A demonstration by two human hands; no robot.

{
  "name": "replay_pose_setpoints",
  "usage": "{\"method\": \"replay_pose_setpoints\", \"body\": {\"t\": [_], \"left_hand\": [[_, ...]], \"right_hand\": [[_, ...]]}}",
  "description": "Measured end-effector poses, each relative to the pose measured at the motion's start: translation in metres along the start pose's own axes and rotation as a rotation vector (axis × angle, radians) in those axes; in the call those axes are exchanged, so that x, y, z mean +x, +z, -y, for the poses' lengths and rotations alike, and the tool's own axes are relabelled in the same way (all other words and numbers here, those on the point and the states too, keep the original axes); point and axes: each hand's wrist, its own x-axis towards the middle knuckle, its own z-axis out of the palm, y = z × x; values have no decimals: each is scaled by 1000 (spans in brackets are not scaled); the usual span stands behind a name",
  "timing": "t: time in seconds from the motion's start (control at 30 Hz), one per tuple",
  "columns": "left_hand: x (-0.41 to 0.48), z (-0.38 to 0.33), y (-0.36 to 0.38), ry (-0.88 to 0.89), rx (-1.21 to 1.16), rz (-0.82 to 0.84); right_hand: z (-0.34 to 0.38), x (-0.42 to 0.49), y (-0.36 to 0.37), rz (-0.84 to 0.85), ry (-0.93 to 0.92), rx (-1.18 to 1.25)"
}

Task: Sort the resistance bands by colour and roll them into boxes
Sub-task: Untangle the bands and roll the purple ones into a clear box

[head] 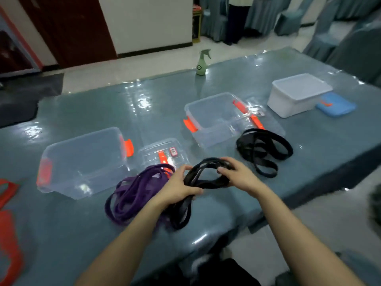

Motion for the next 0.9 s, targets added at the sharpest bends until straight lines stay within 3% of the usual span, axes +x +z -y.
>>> {"method": "replay_pose_setpoints", "body": {"t": [0.17, 0.33, 0.53, 0.6, 0.67, 0.73, 0.9], "left_hand": [[76, -22, 85, -24, -61, -24], [155, -76, 161, -6, -99, -86], [245, -140, 231, 96, -101, -294], [273, -140, 249, -39, 229, -239], [285, -121, 262, -229, 706, -173], [283, -99, 269, -201, 815, -200], [264, -68, 271, -45, 1029, -211]], "right_hand": [[-67, 14, -65, -116, 58, 29], [-92, 75, -177, -314, -120, -232], [-83, 156, -264, -580, -268, -222], [-98, 177, -268, -533, -266, -298], [-128, 191, -263, -328, -143, -511], [-161, 192, -255, -147, -63, -701], [-188, 181, -239, -179, -159, -738]]}}
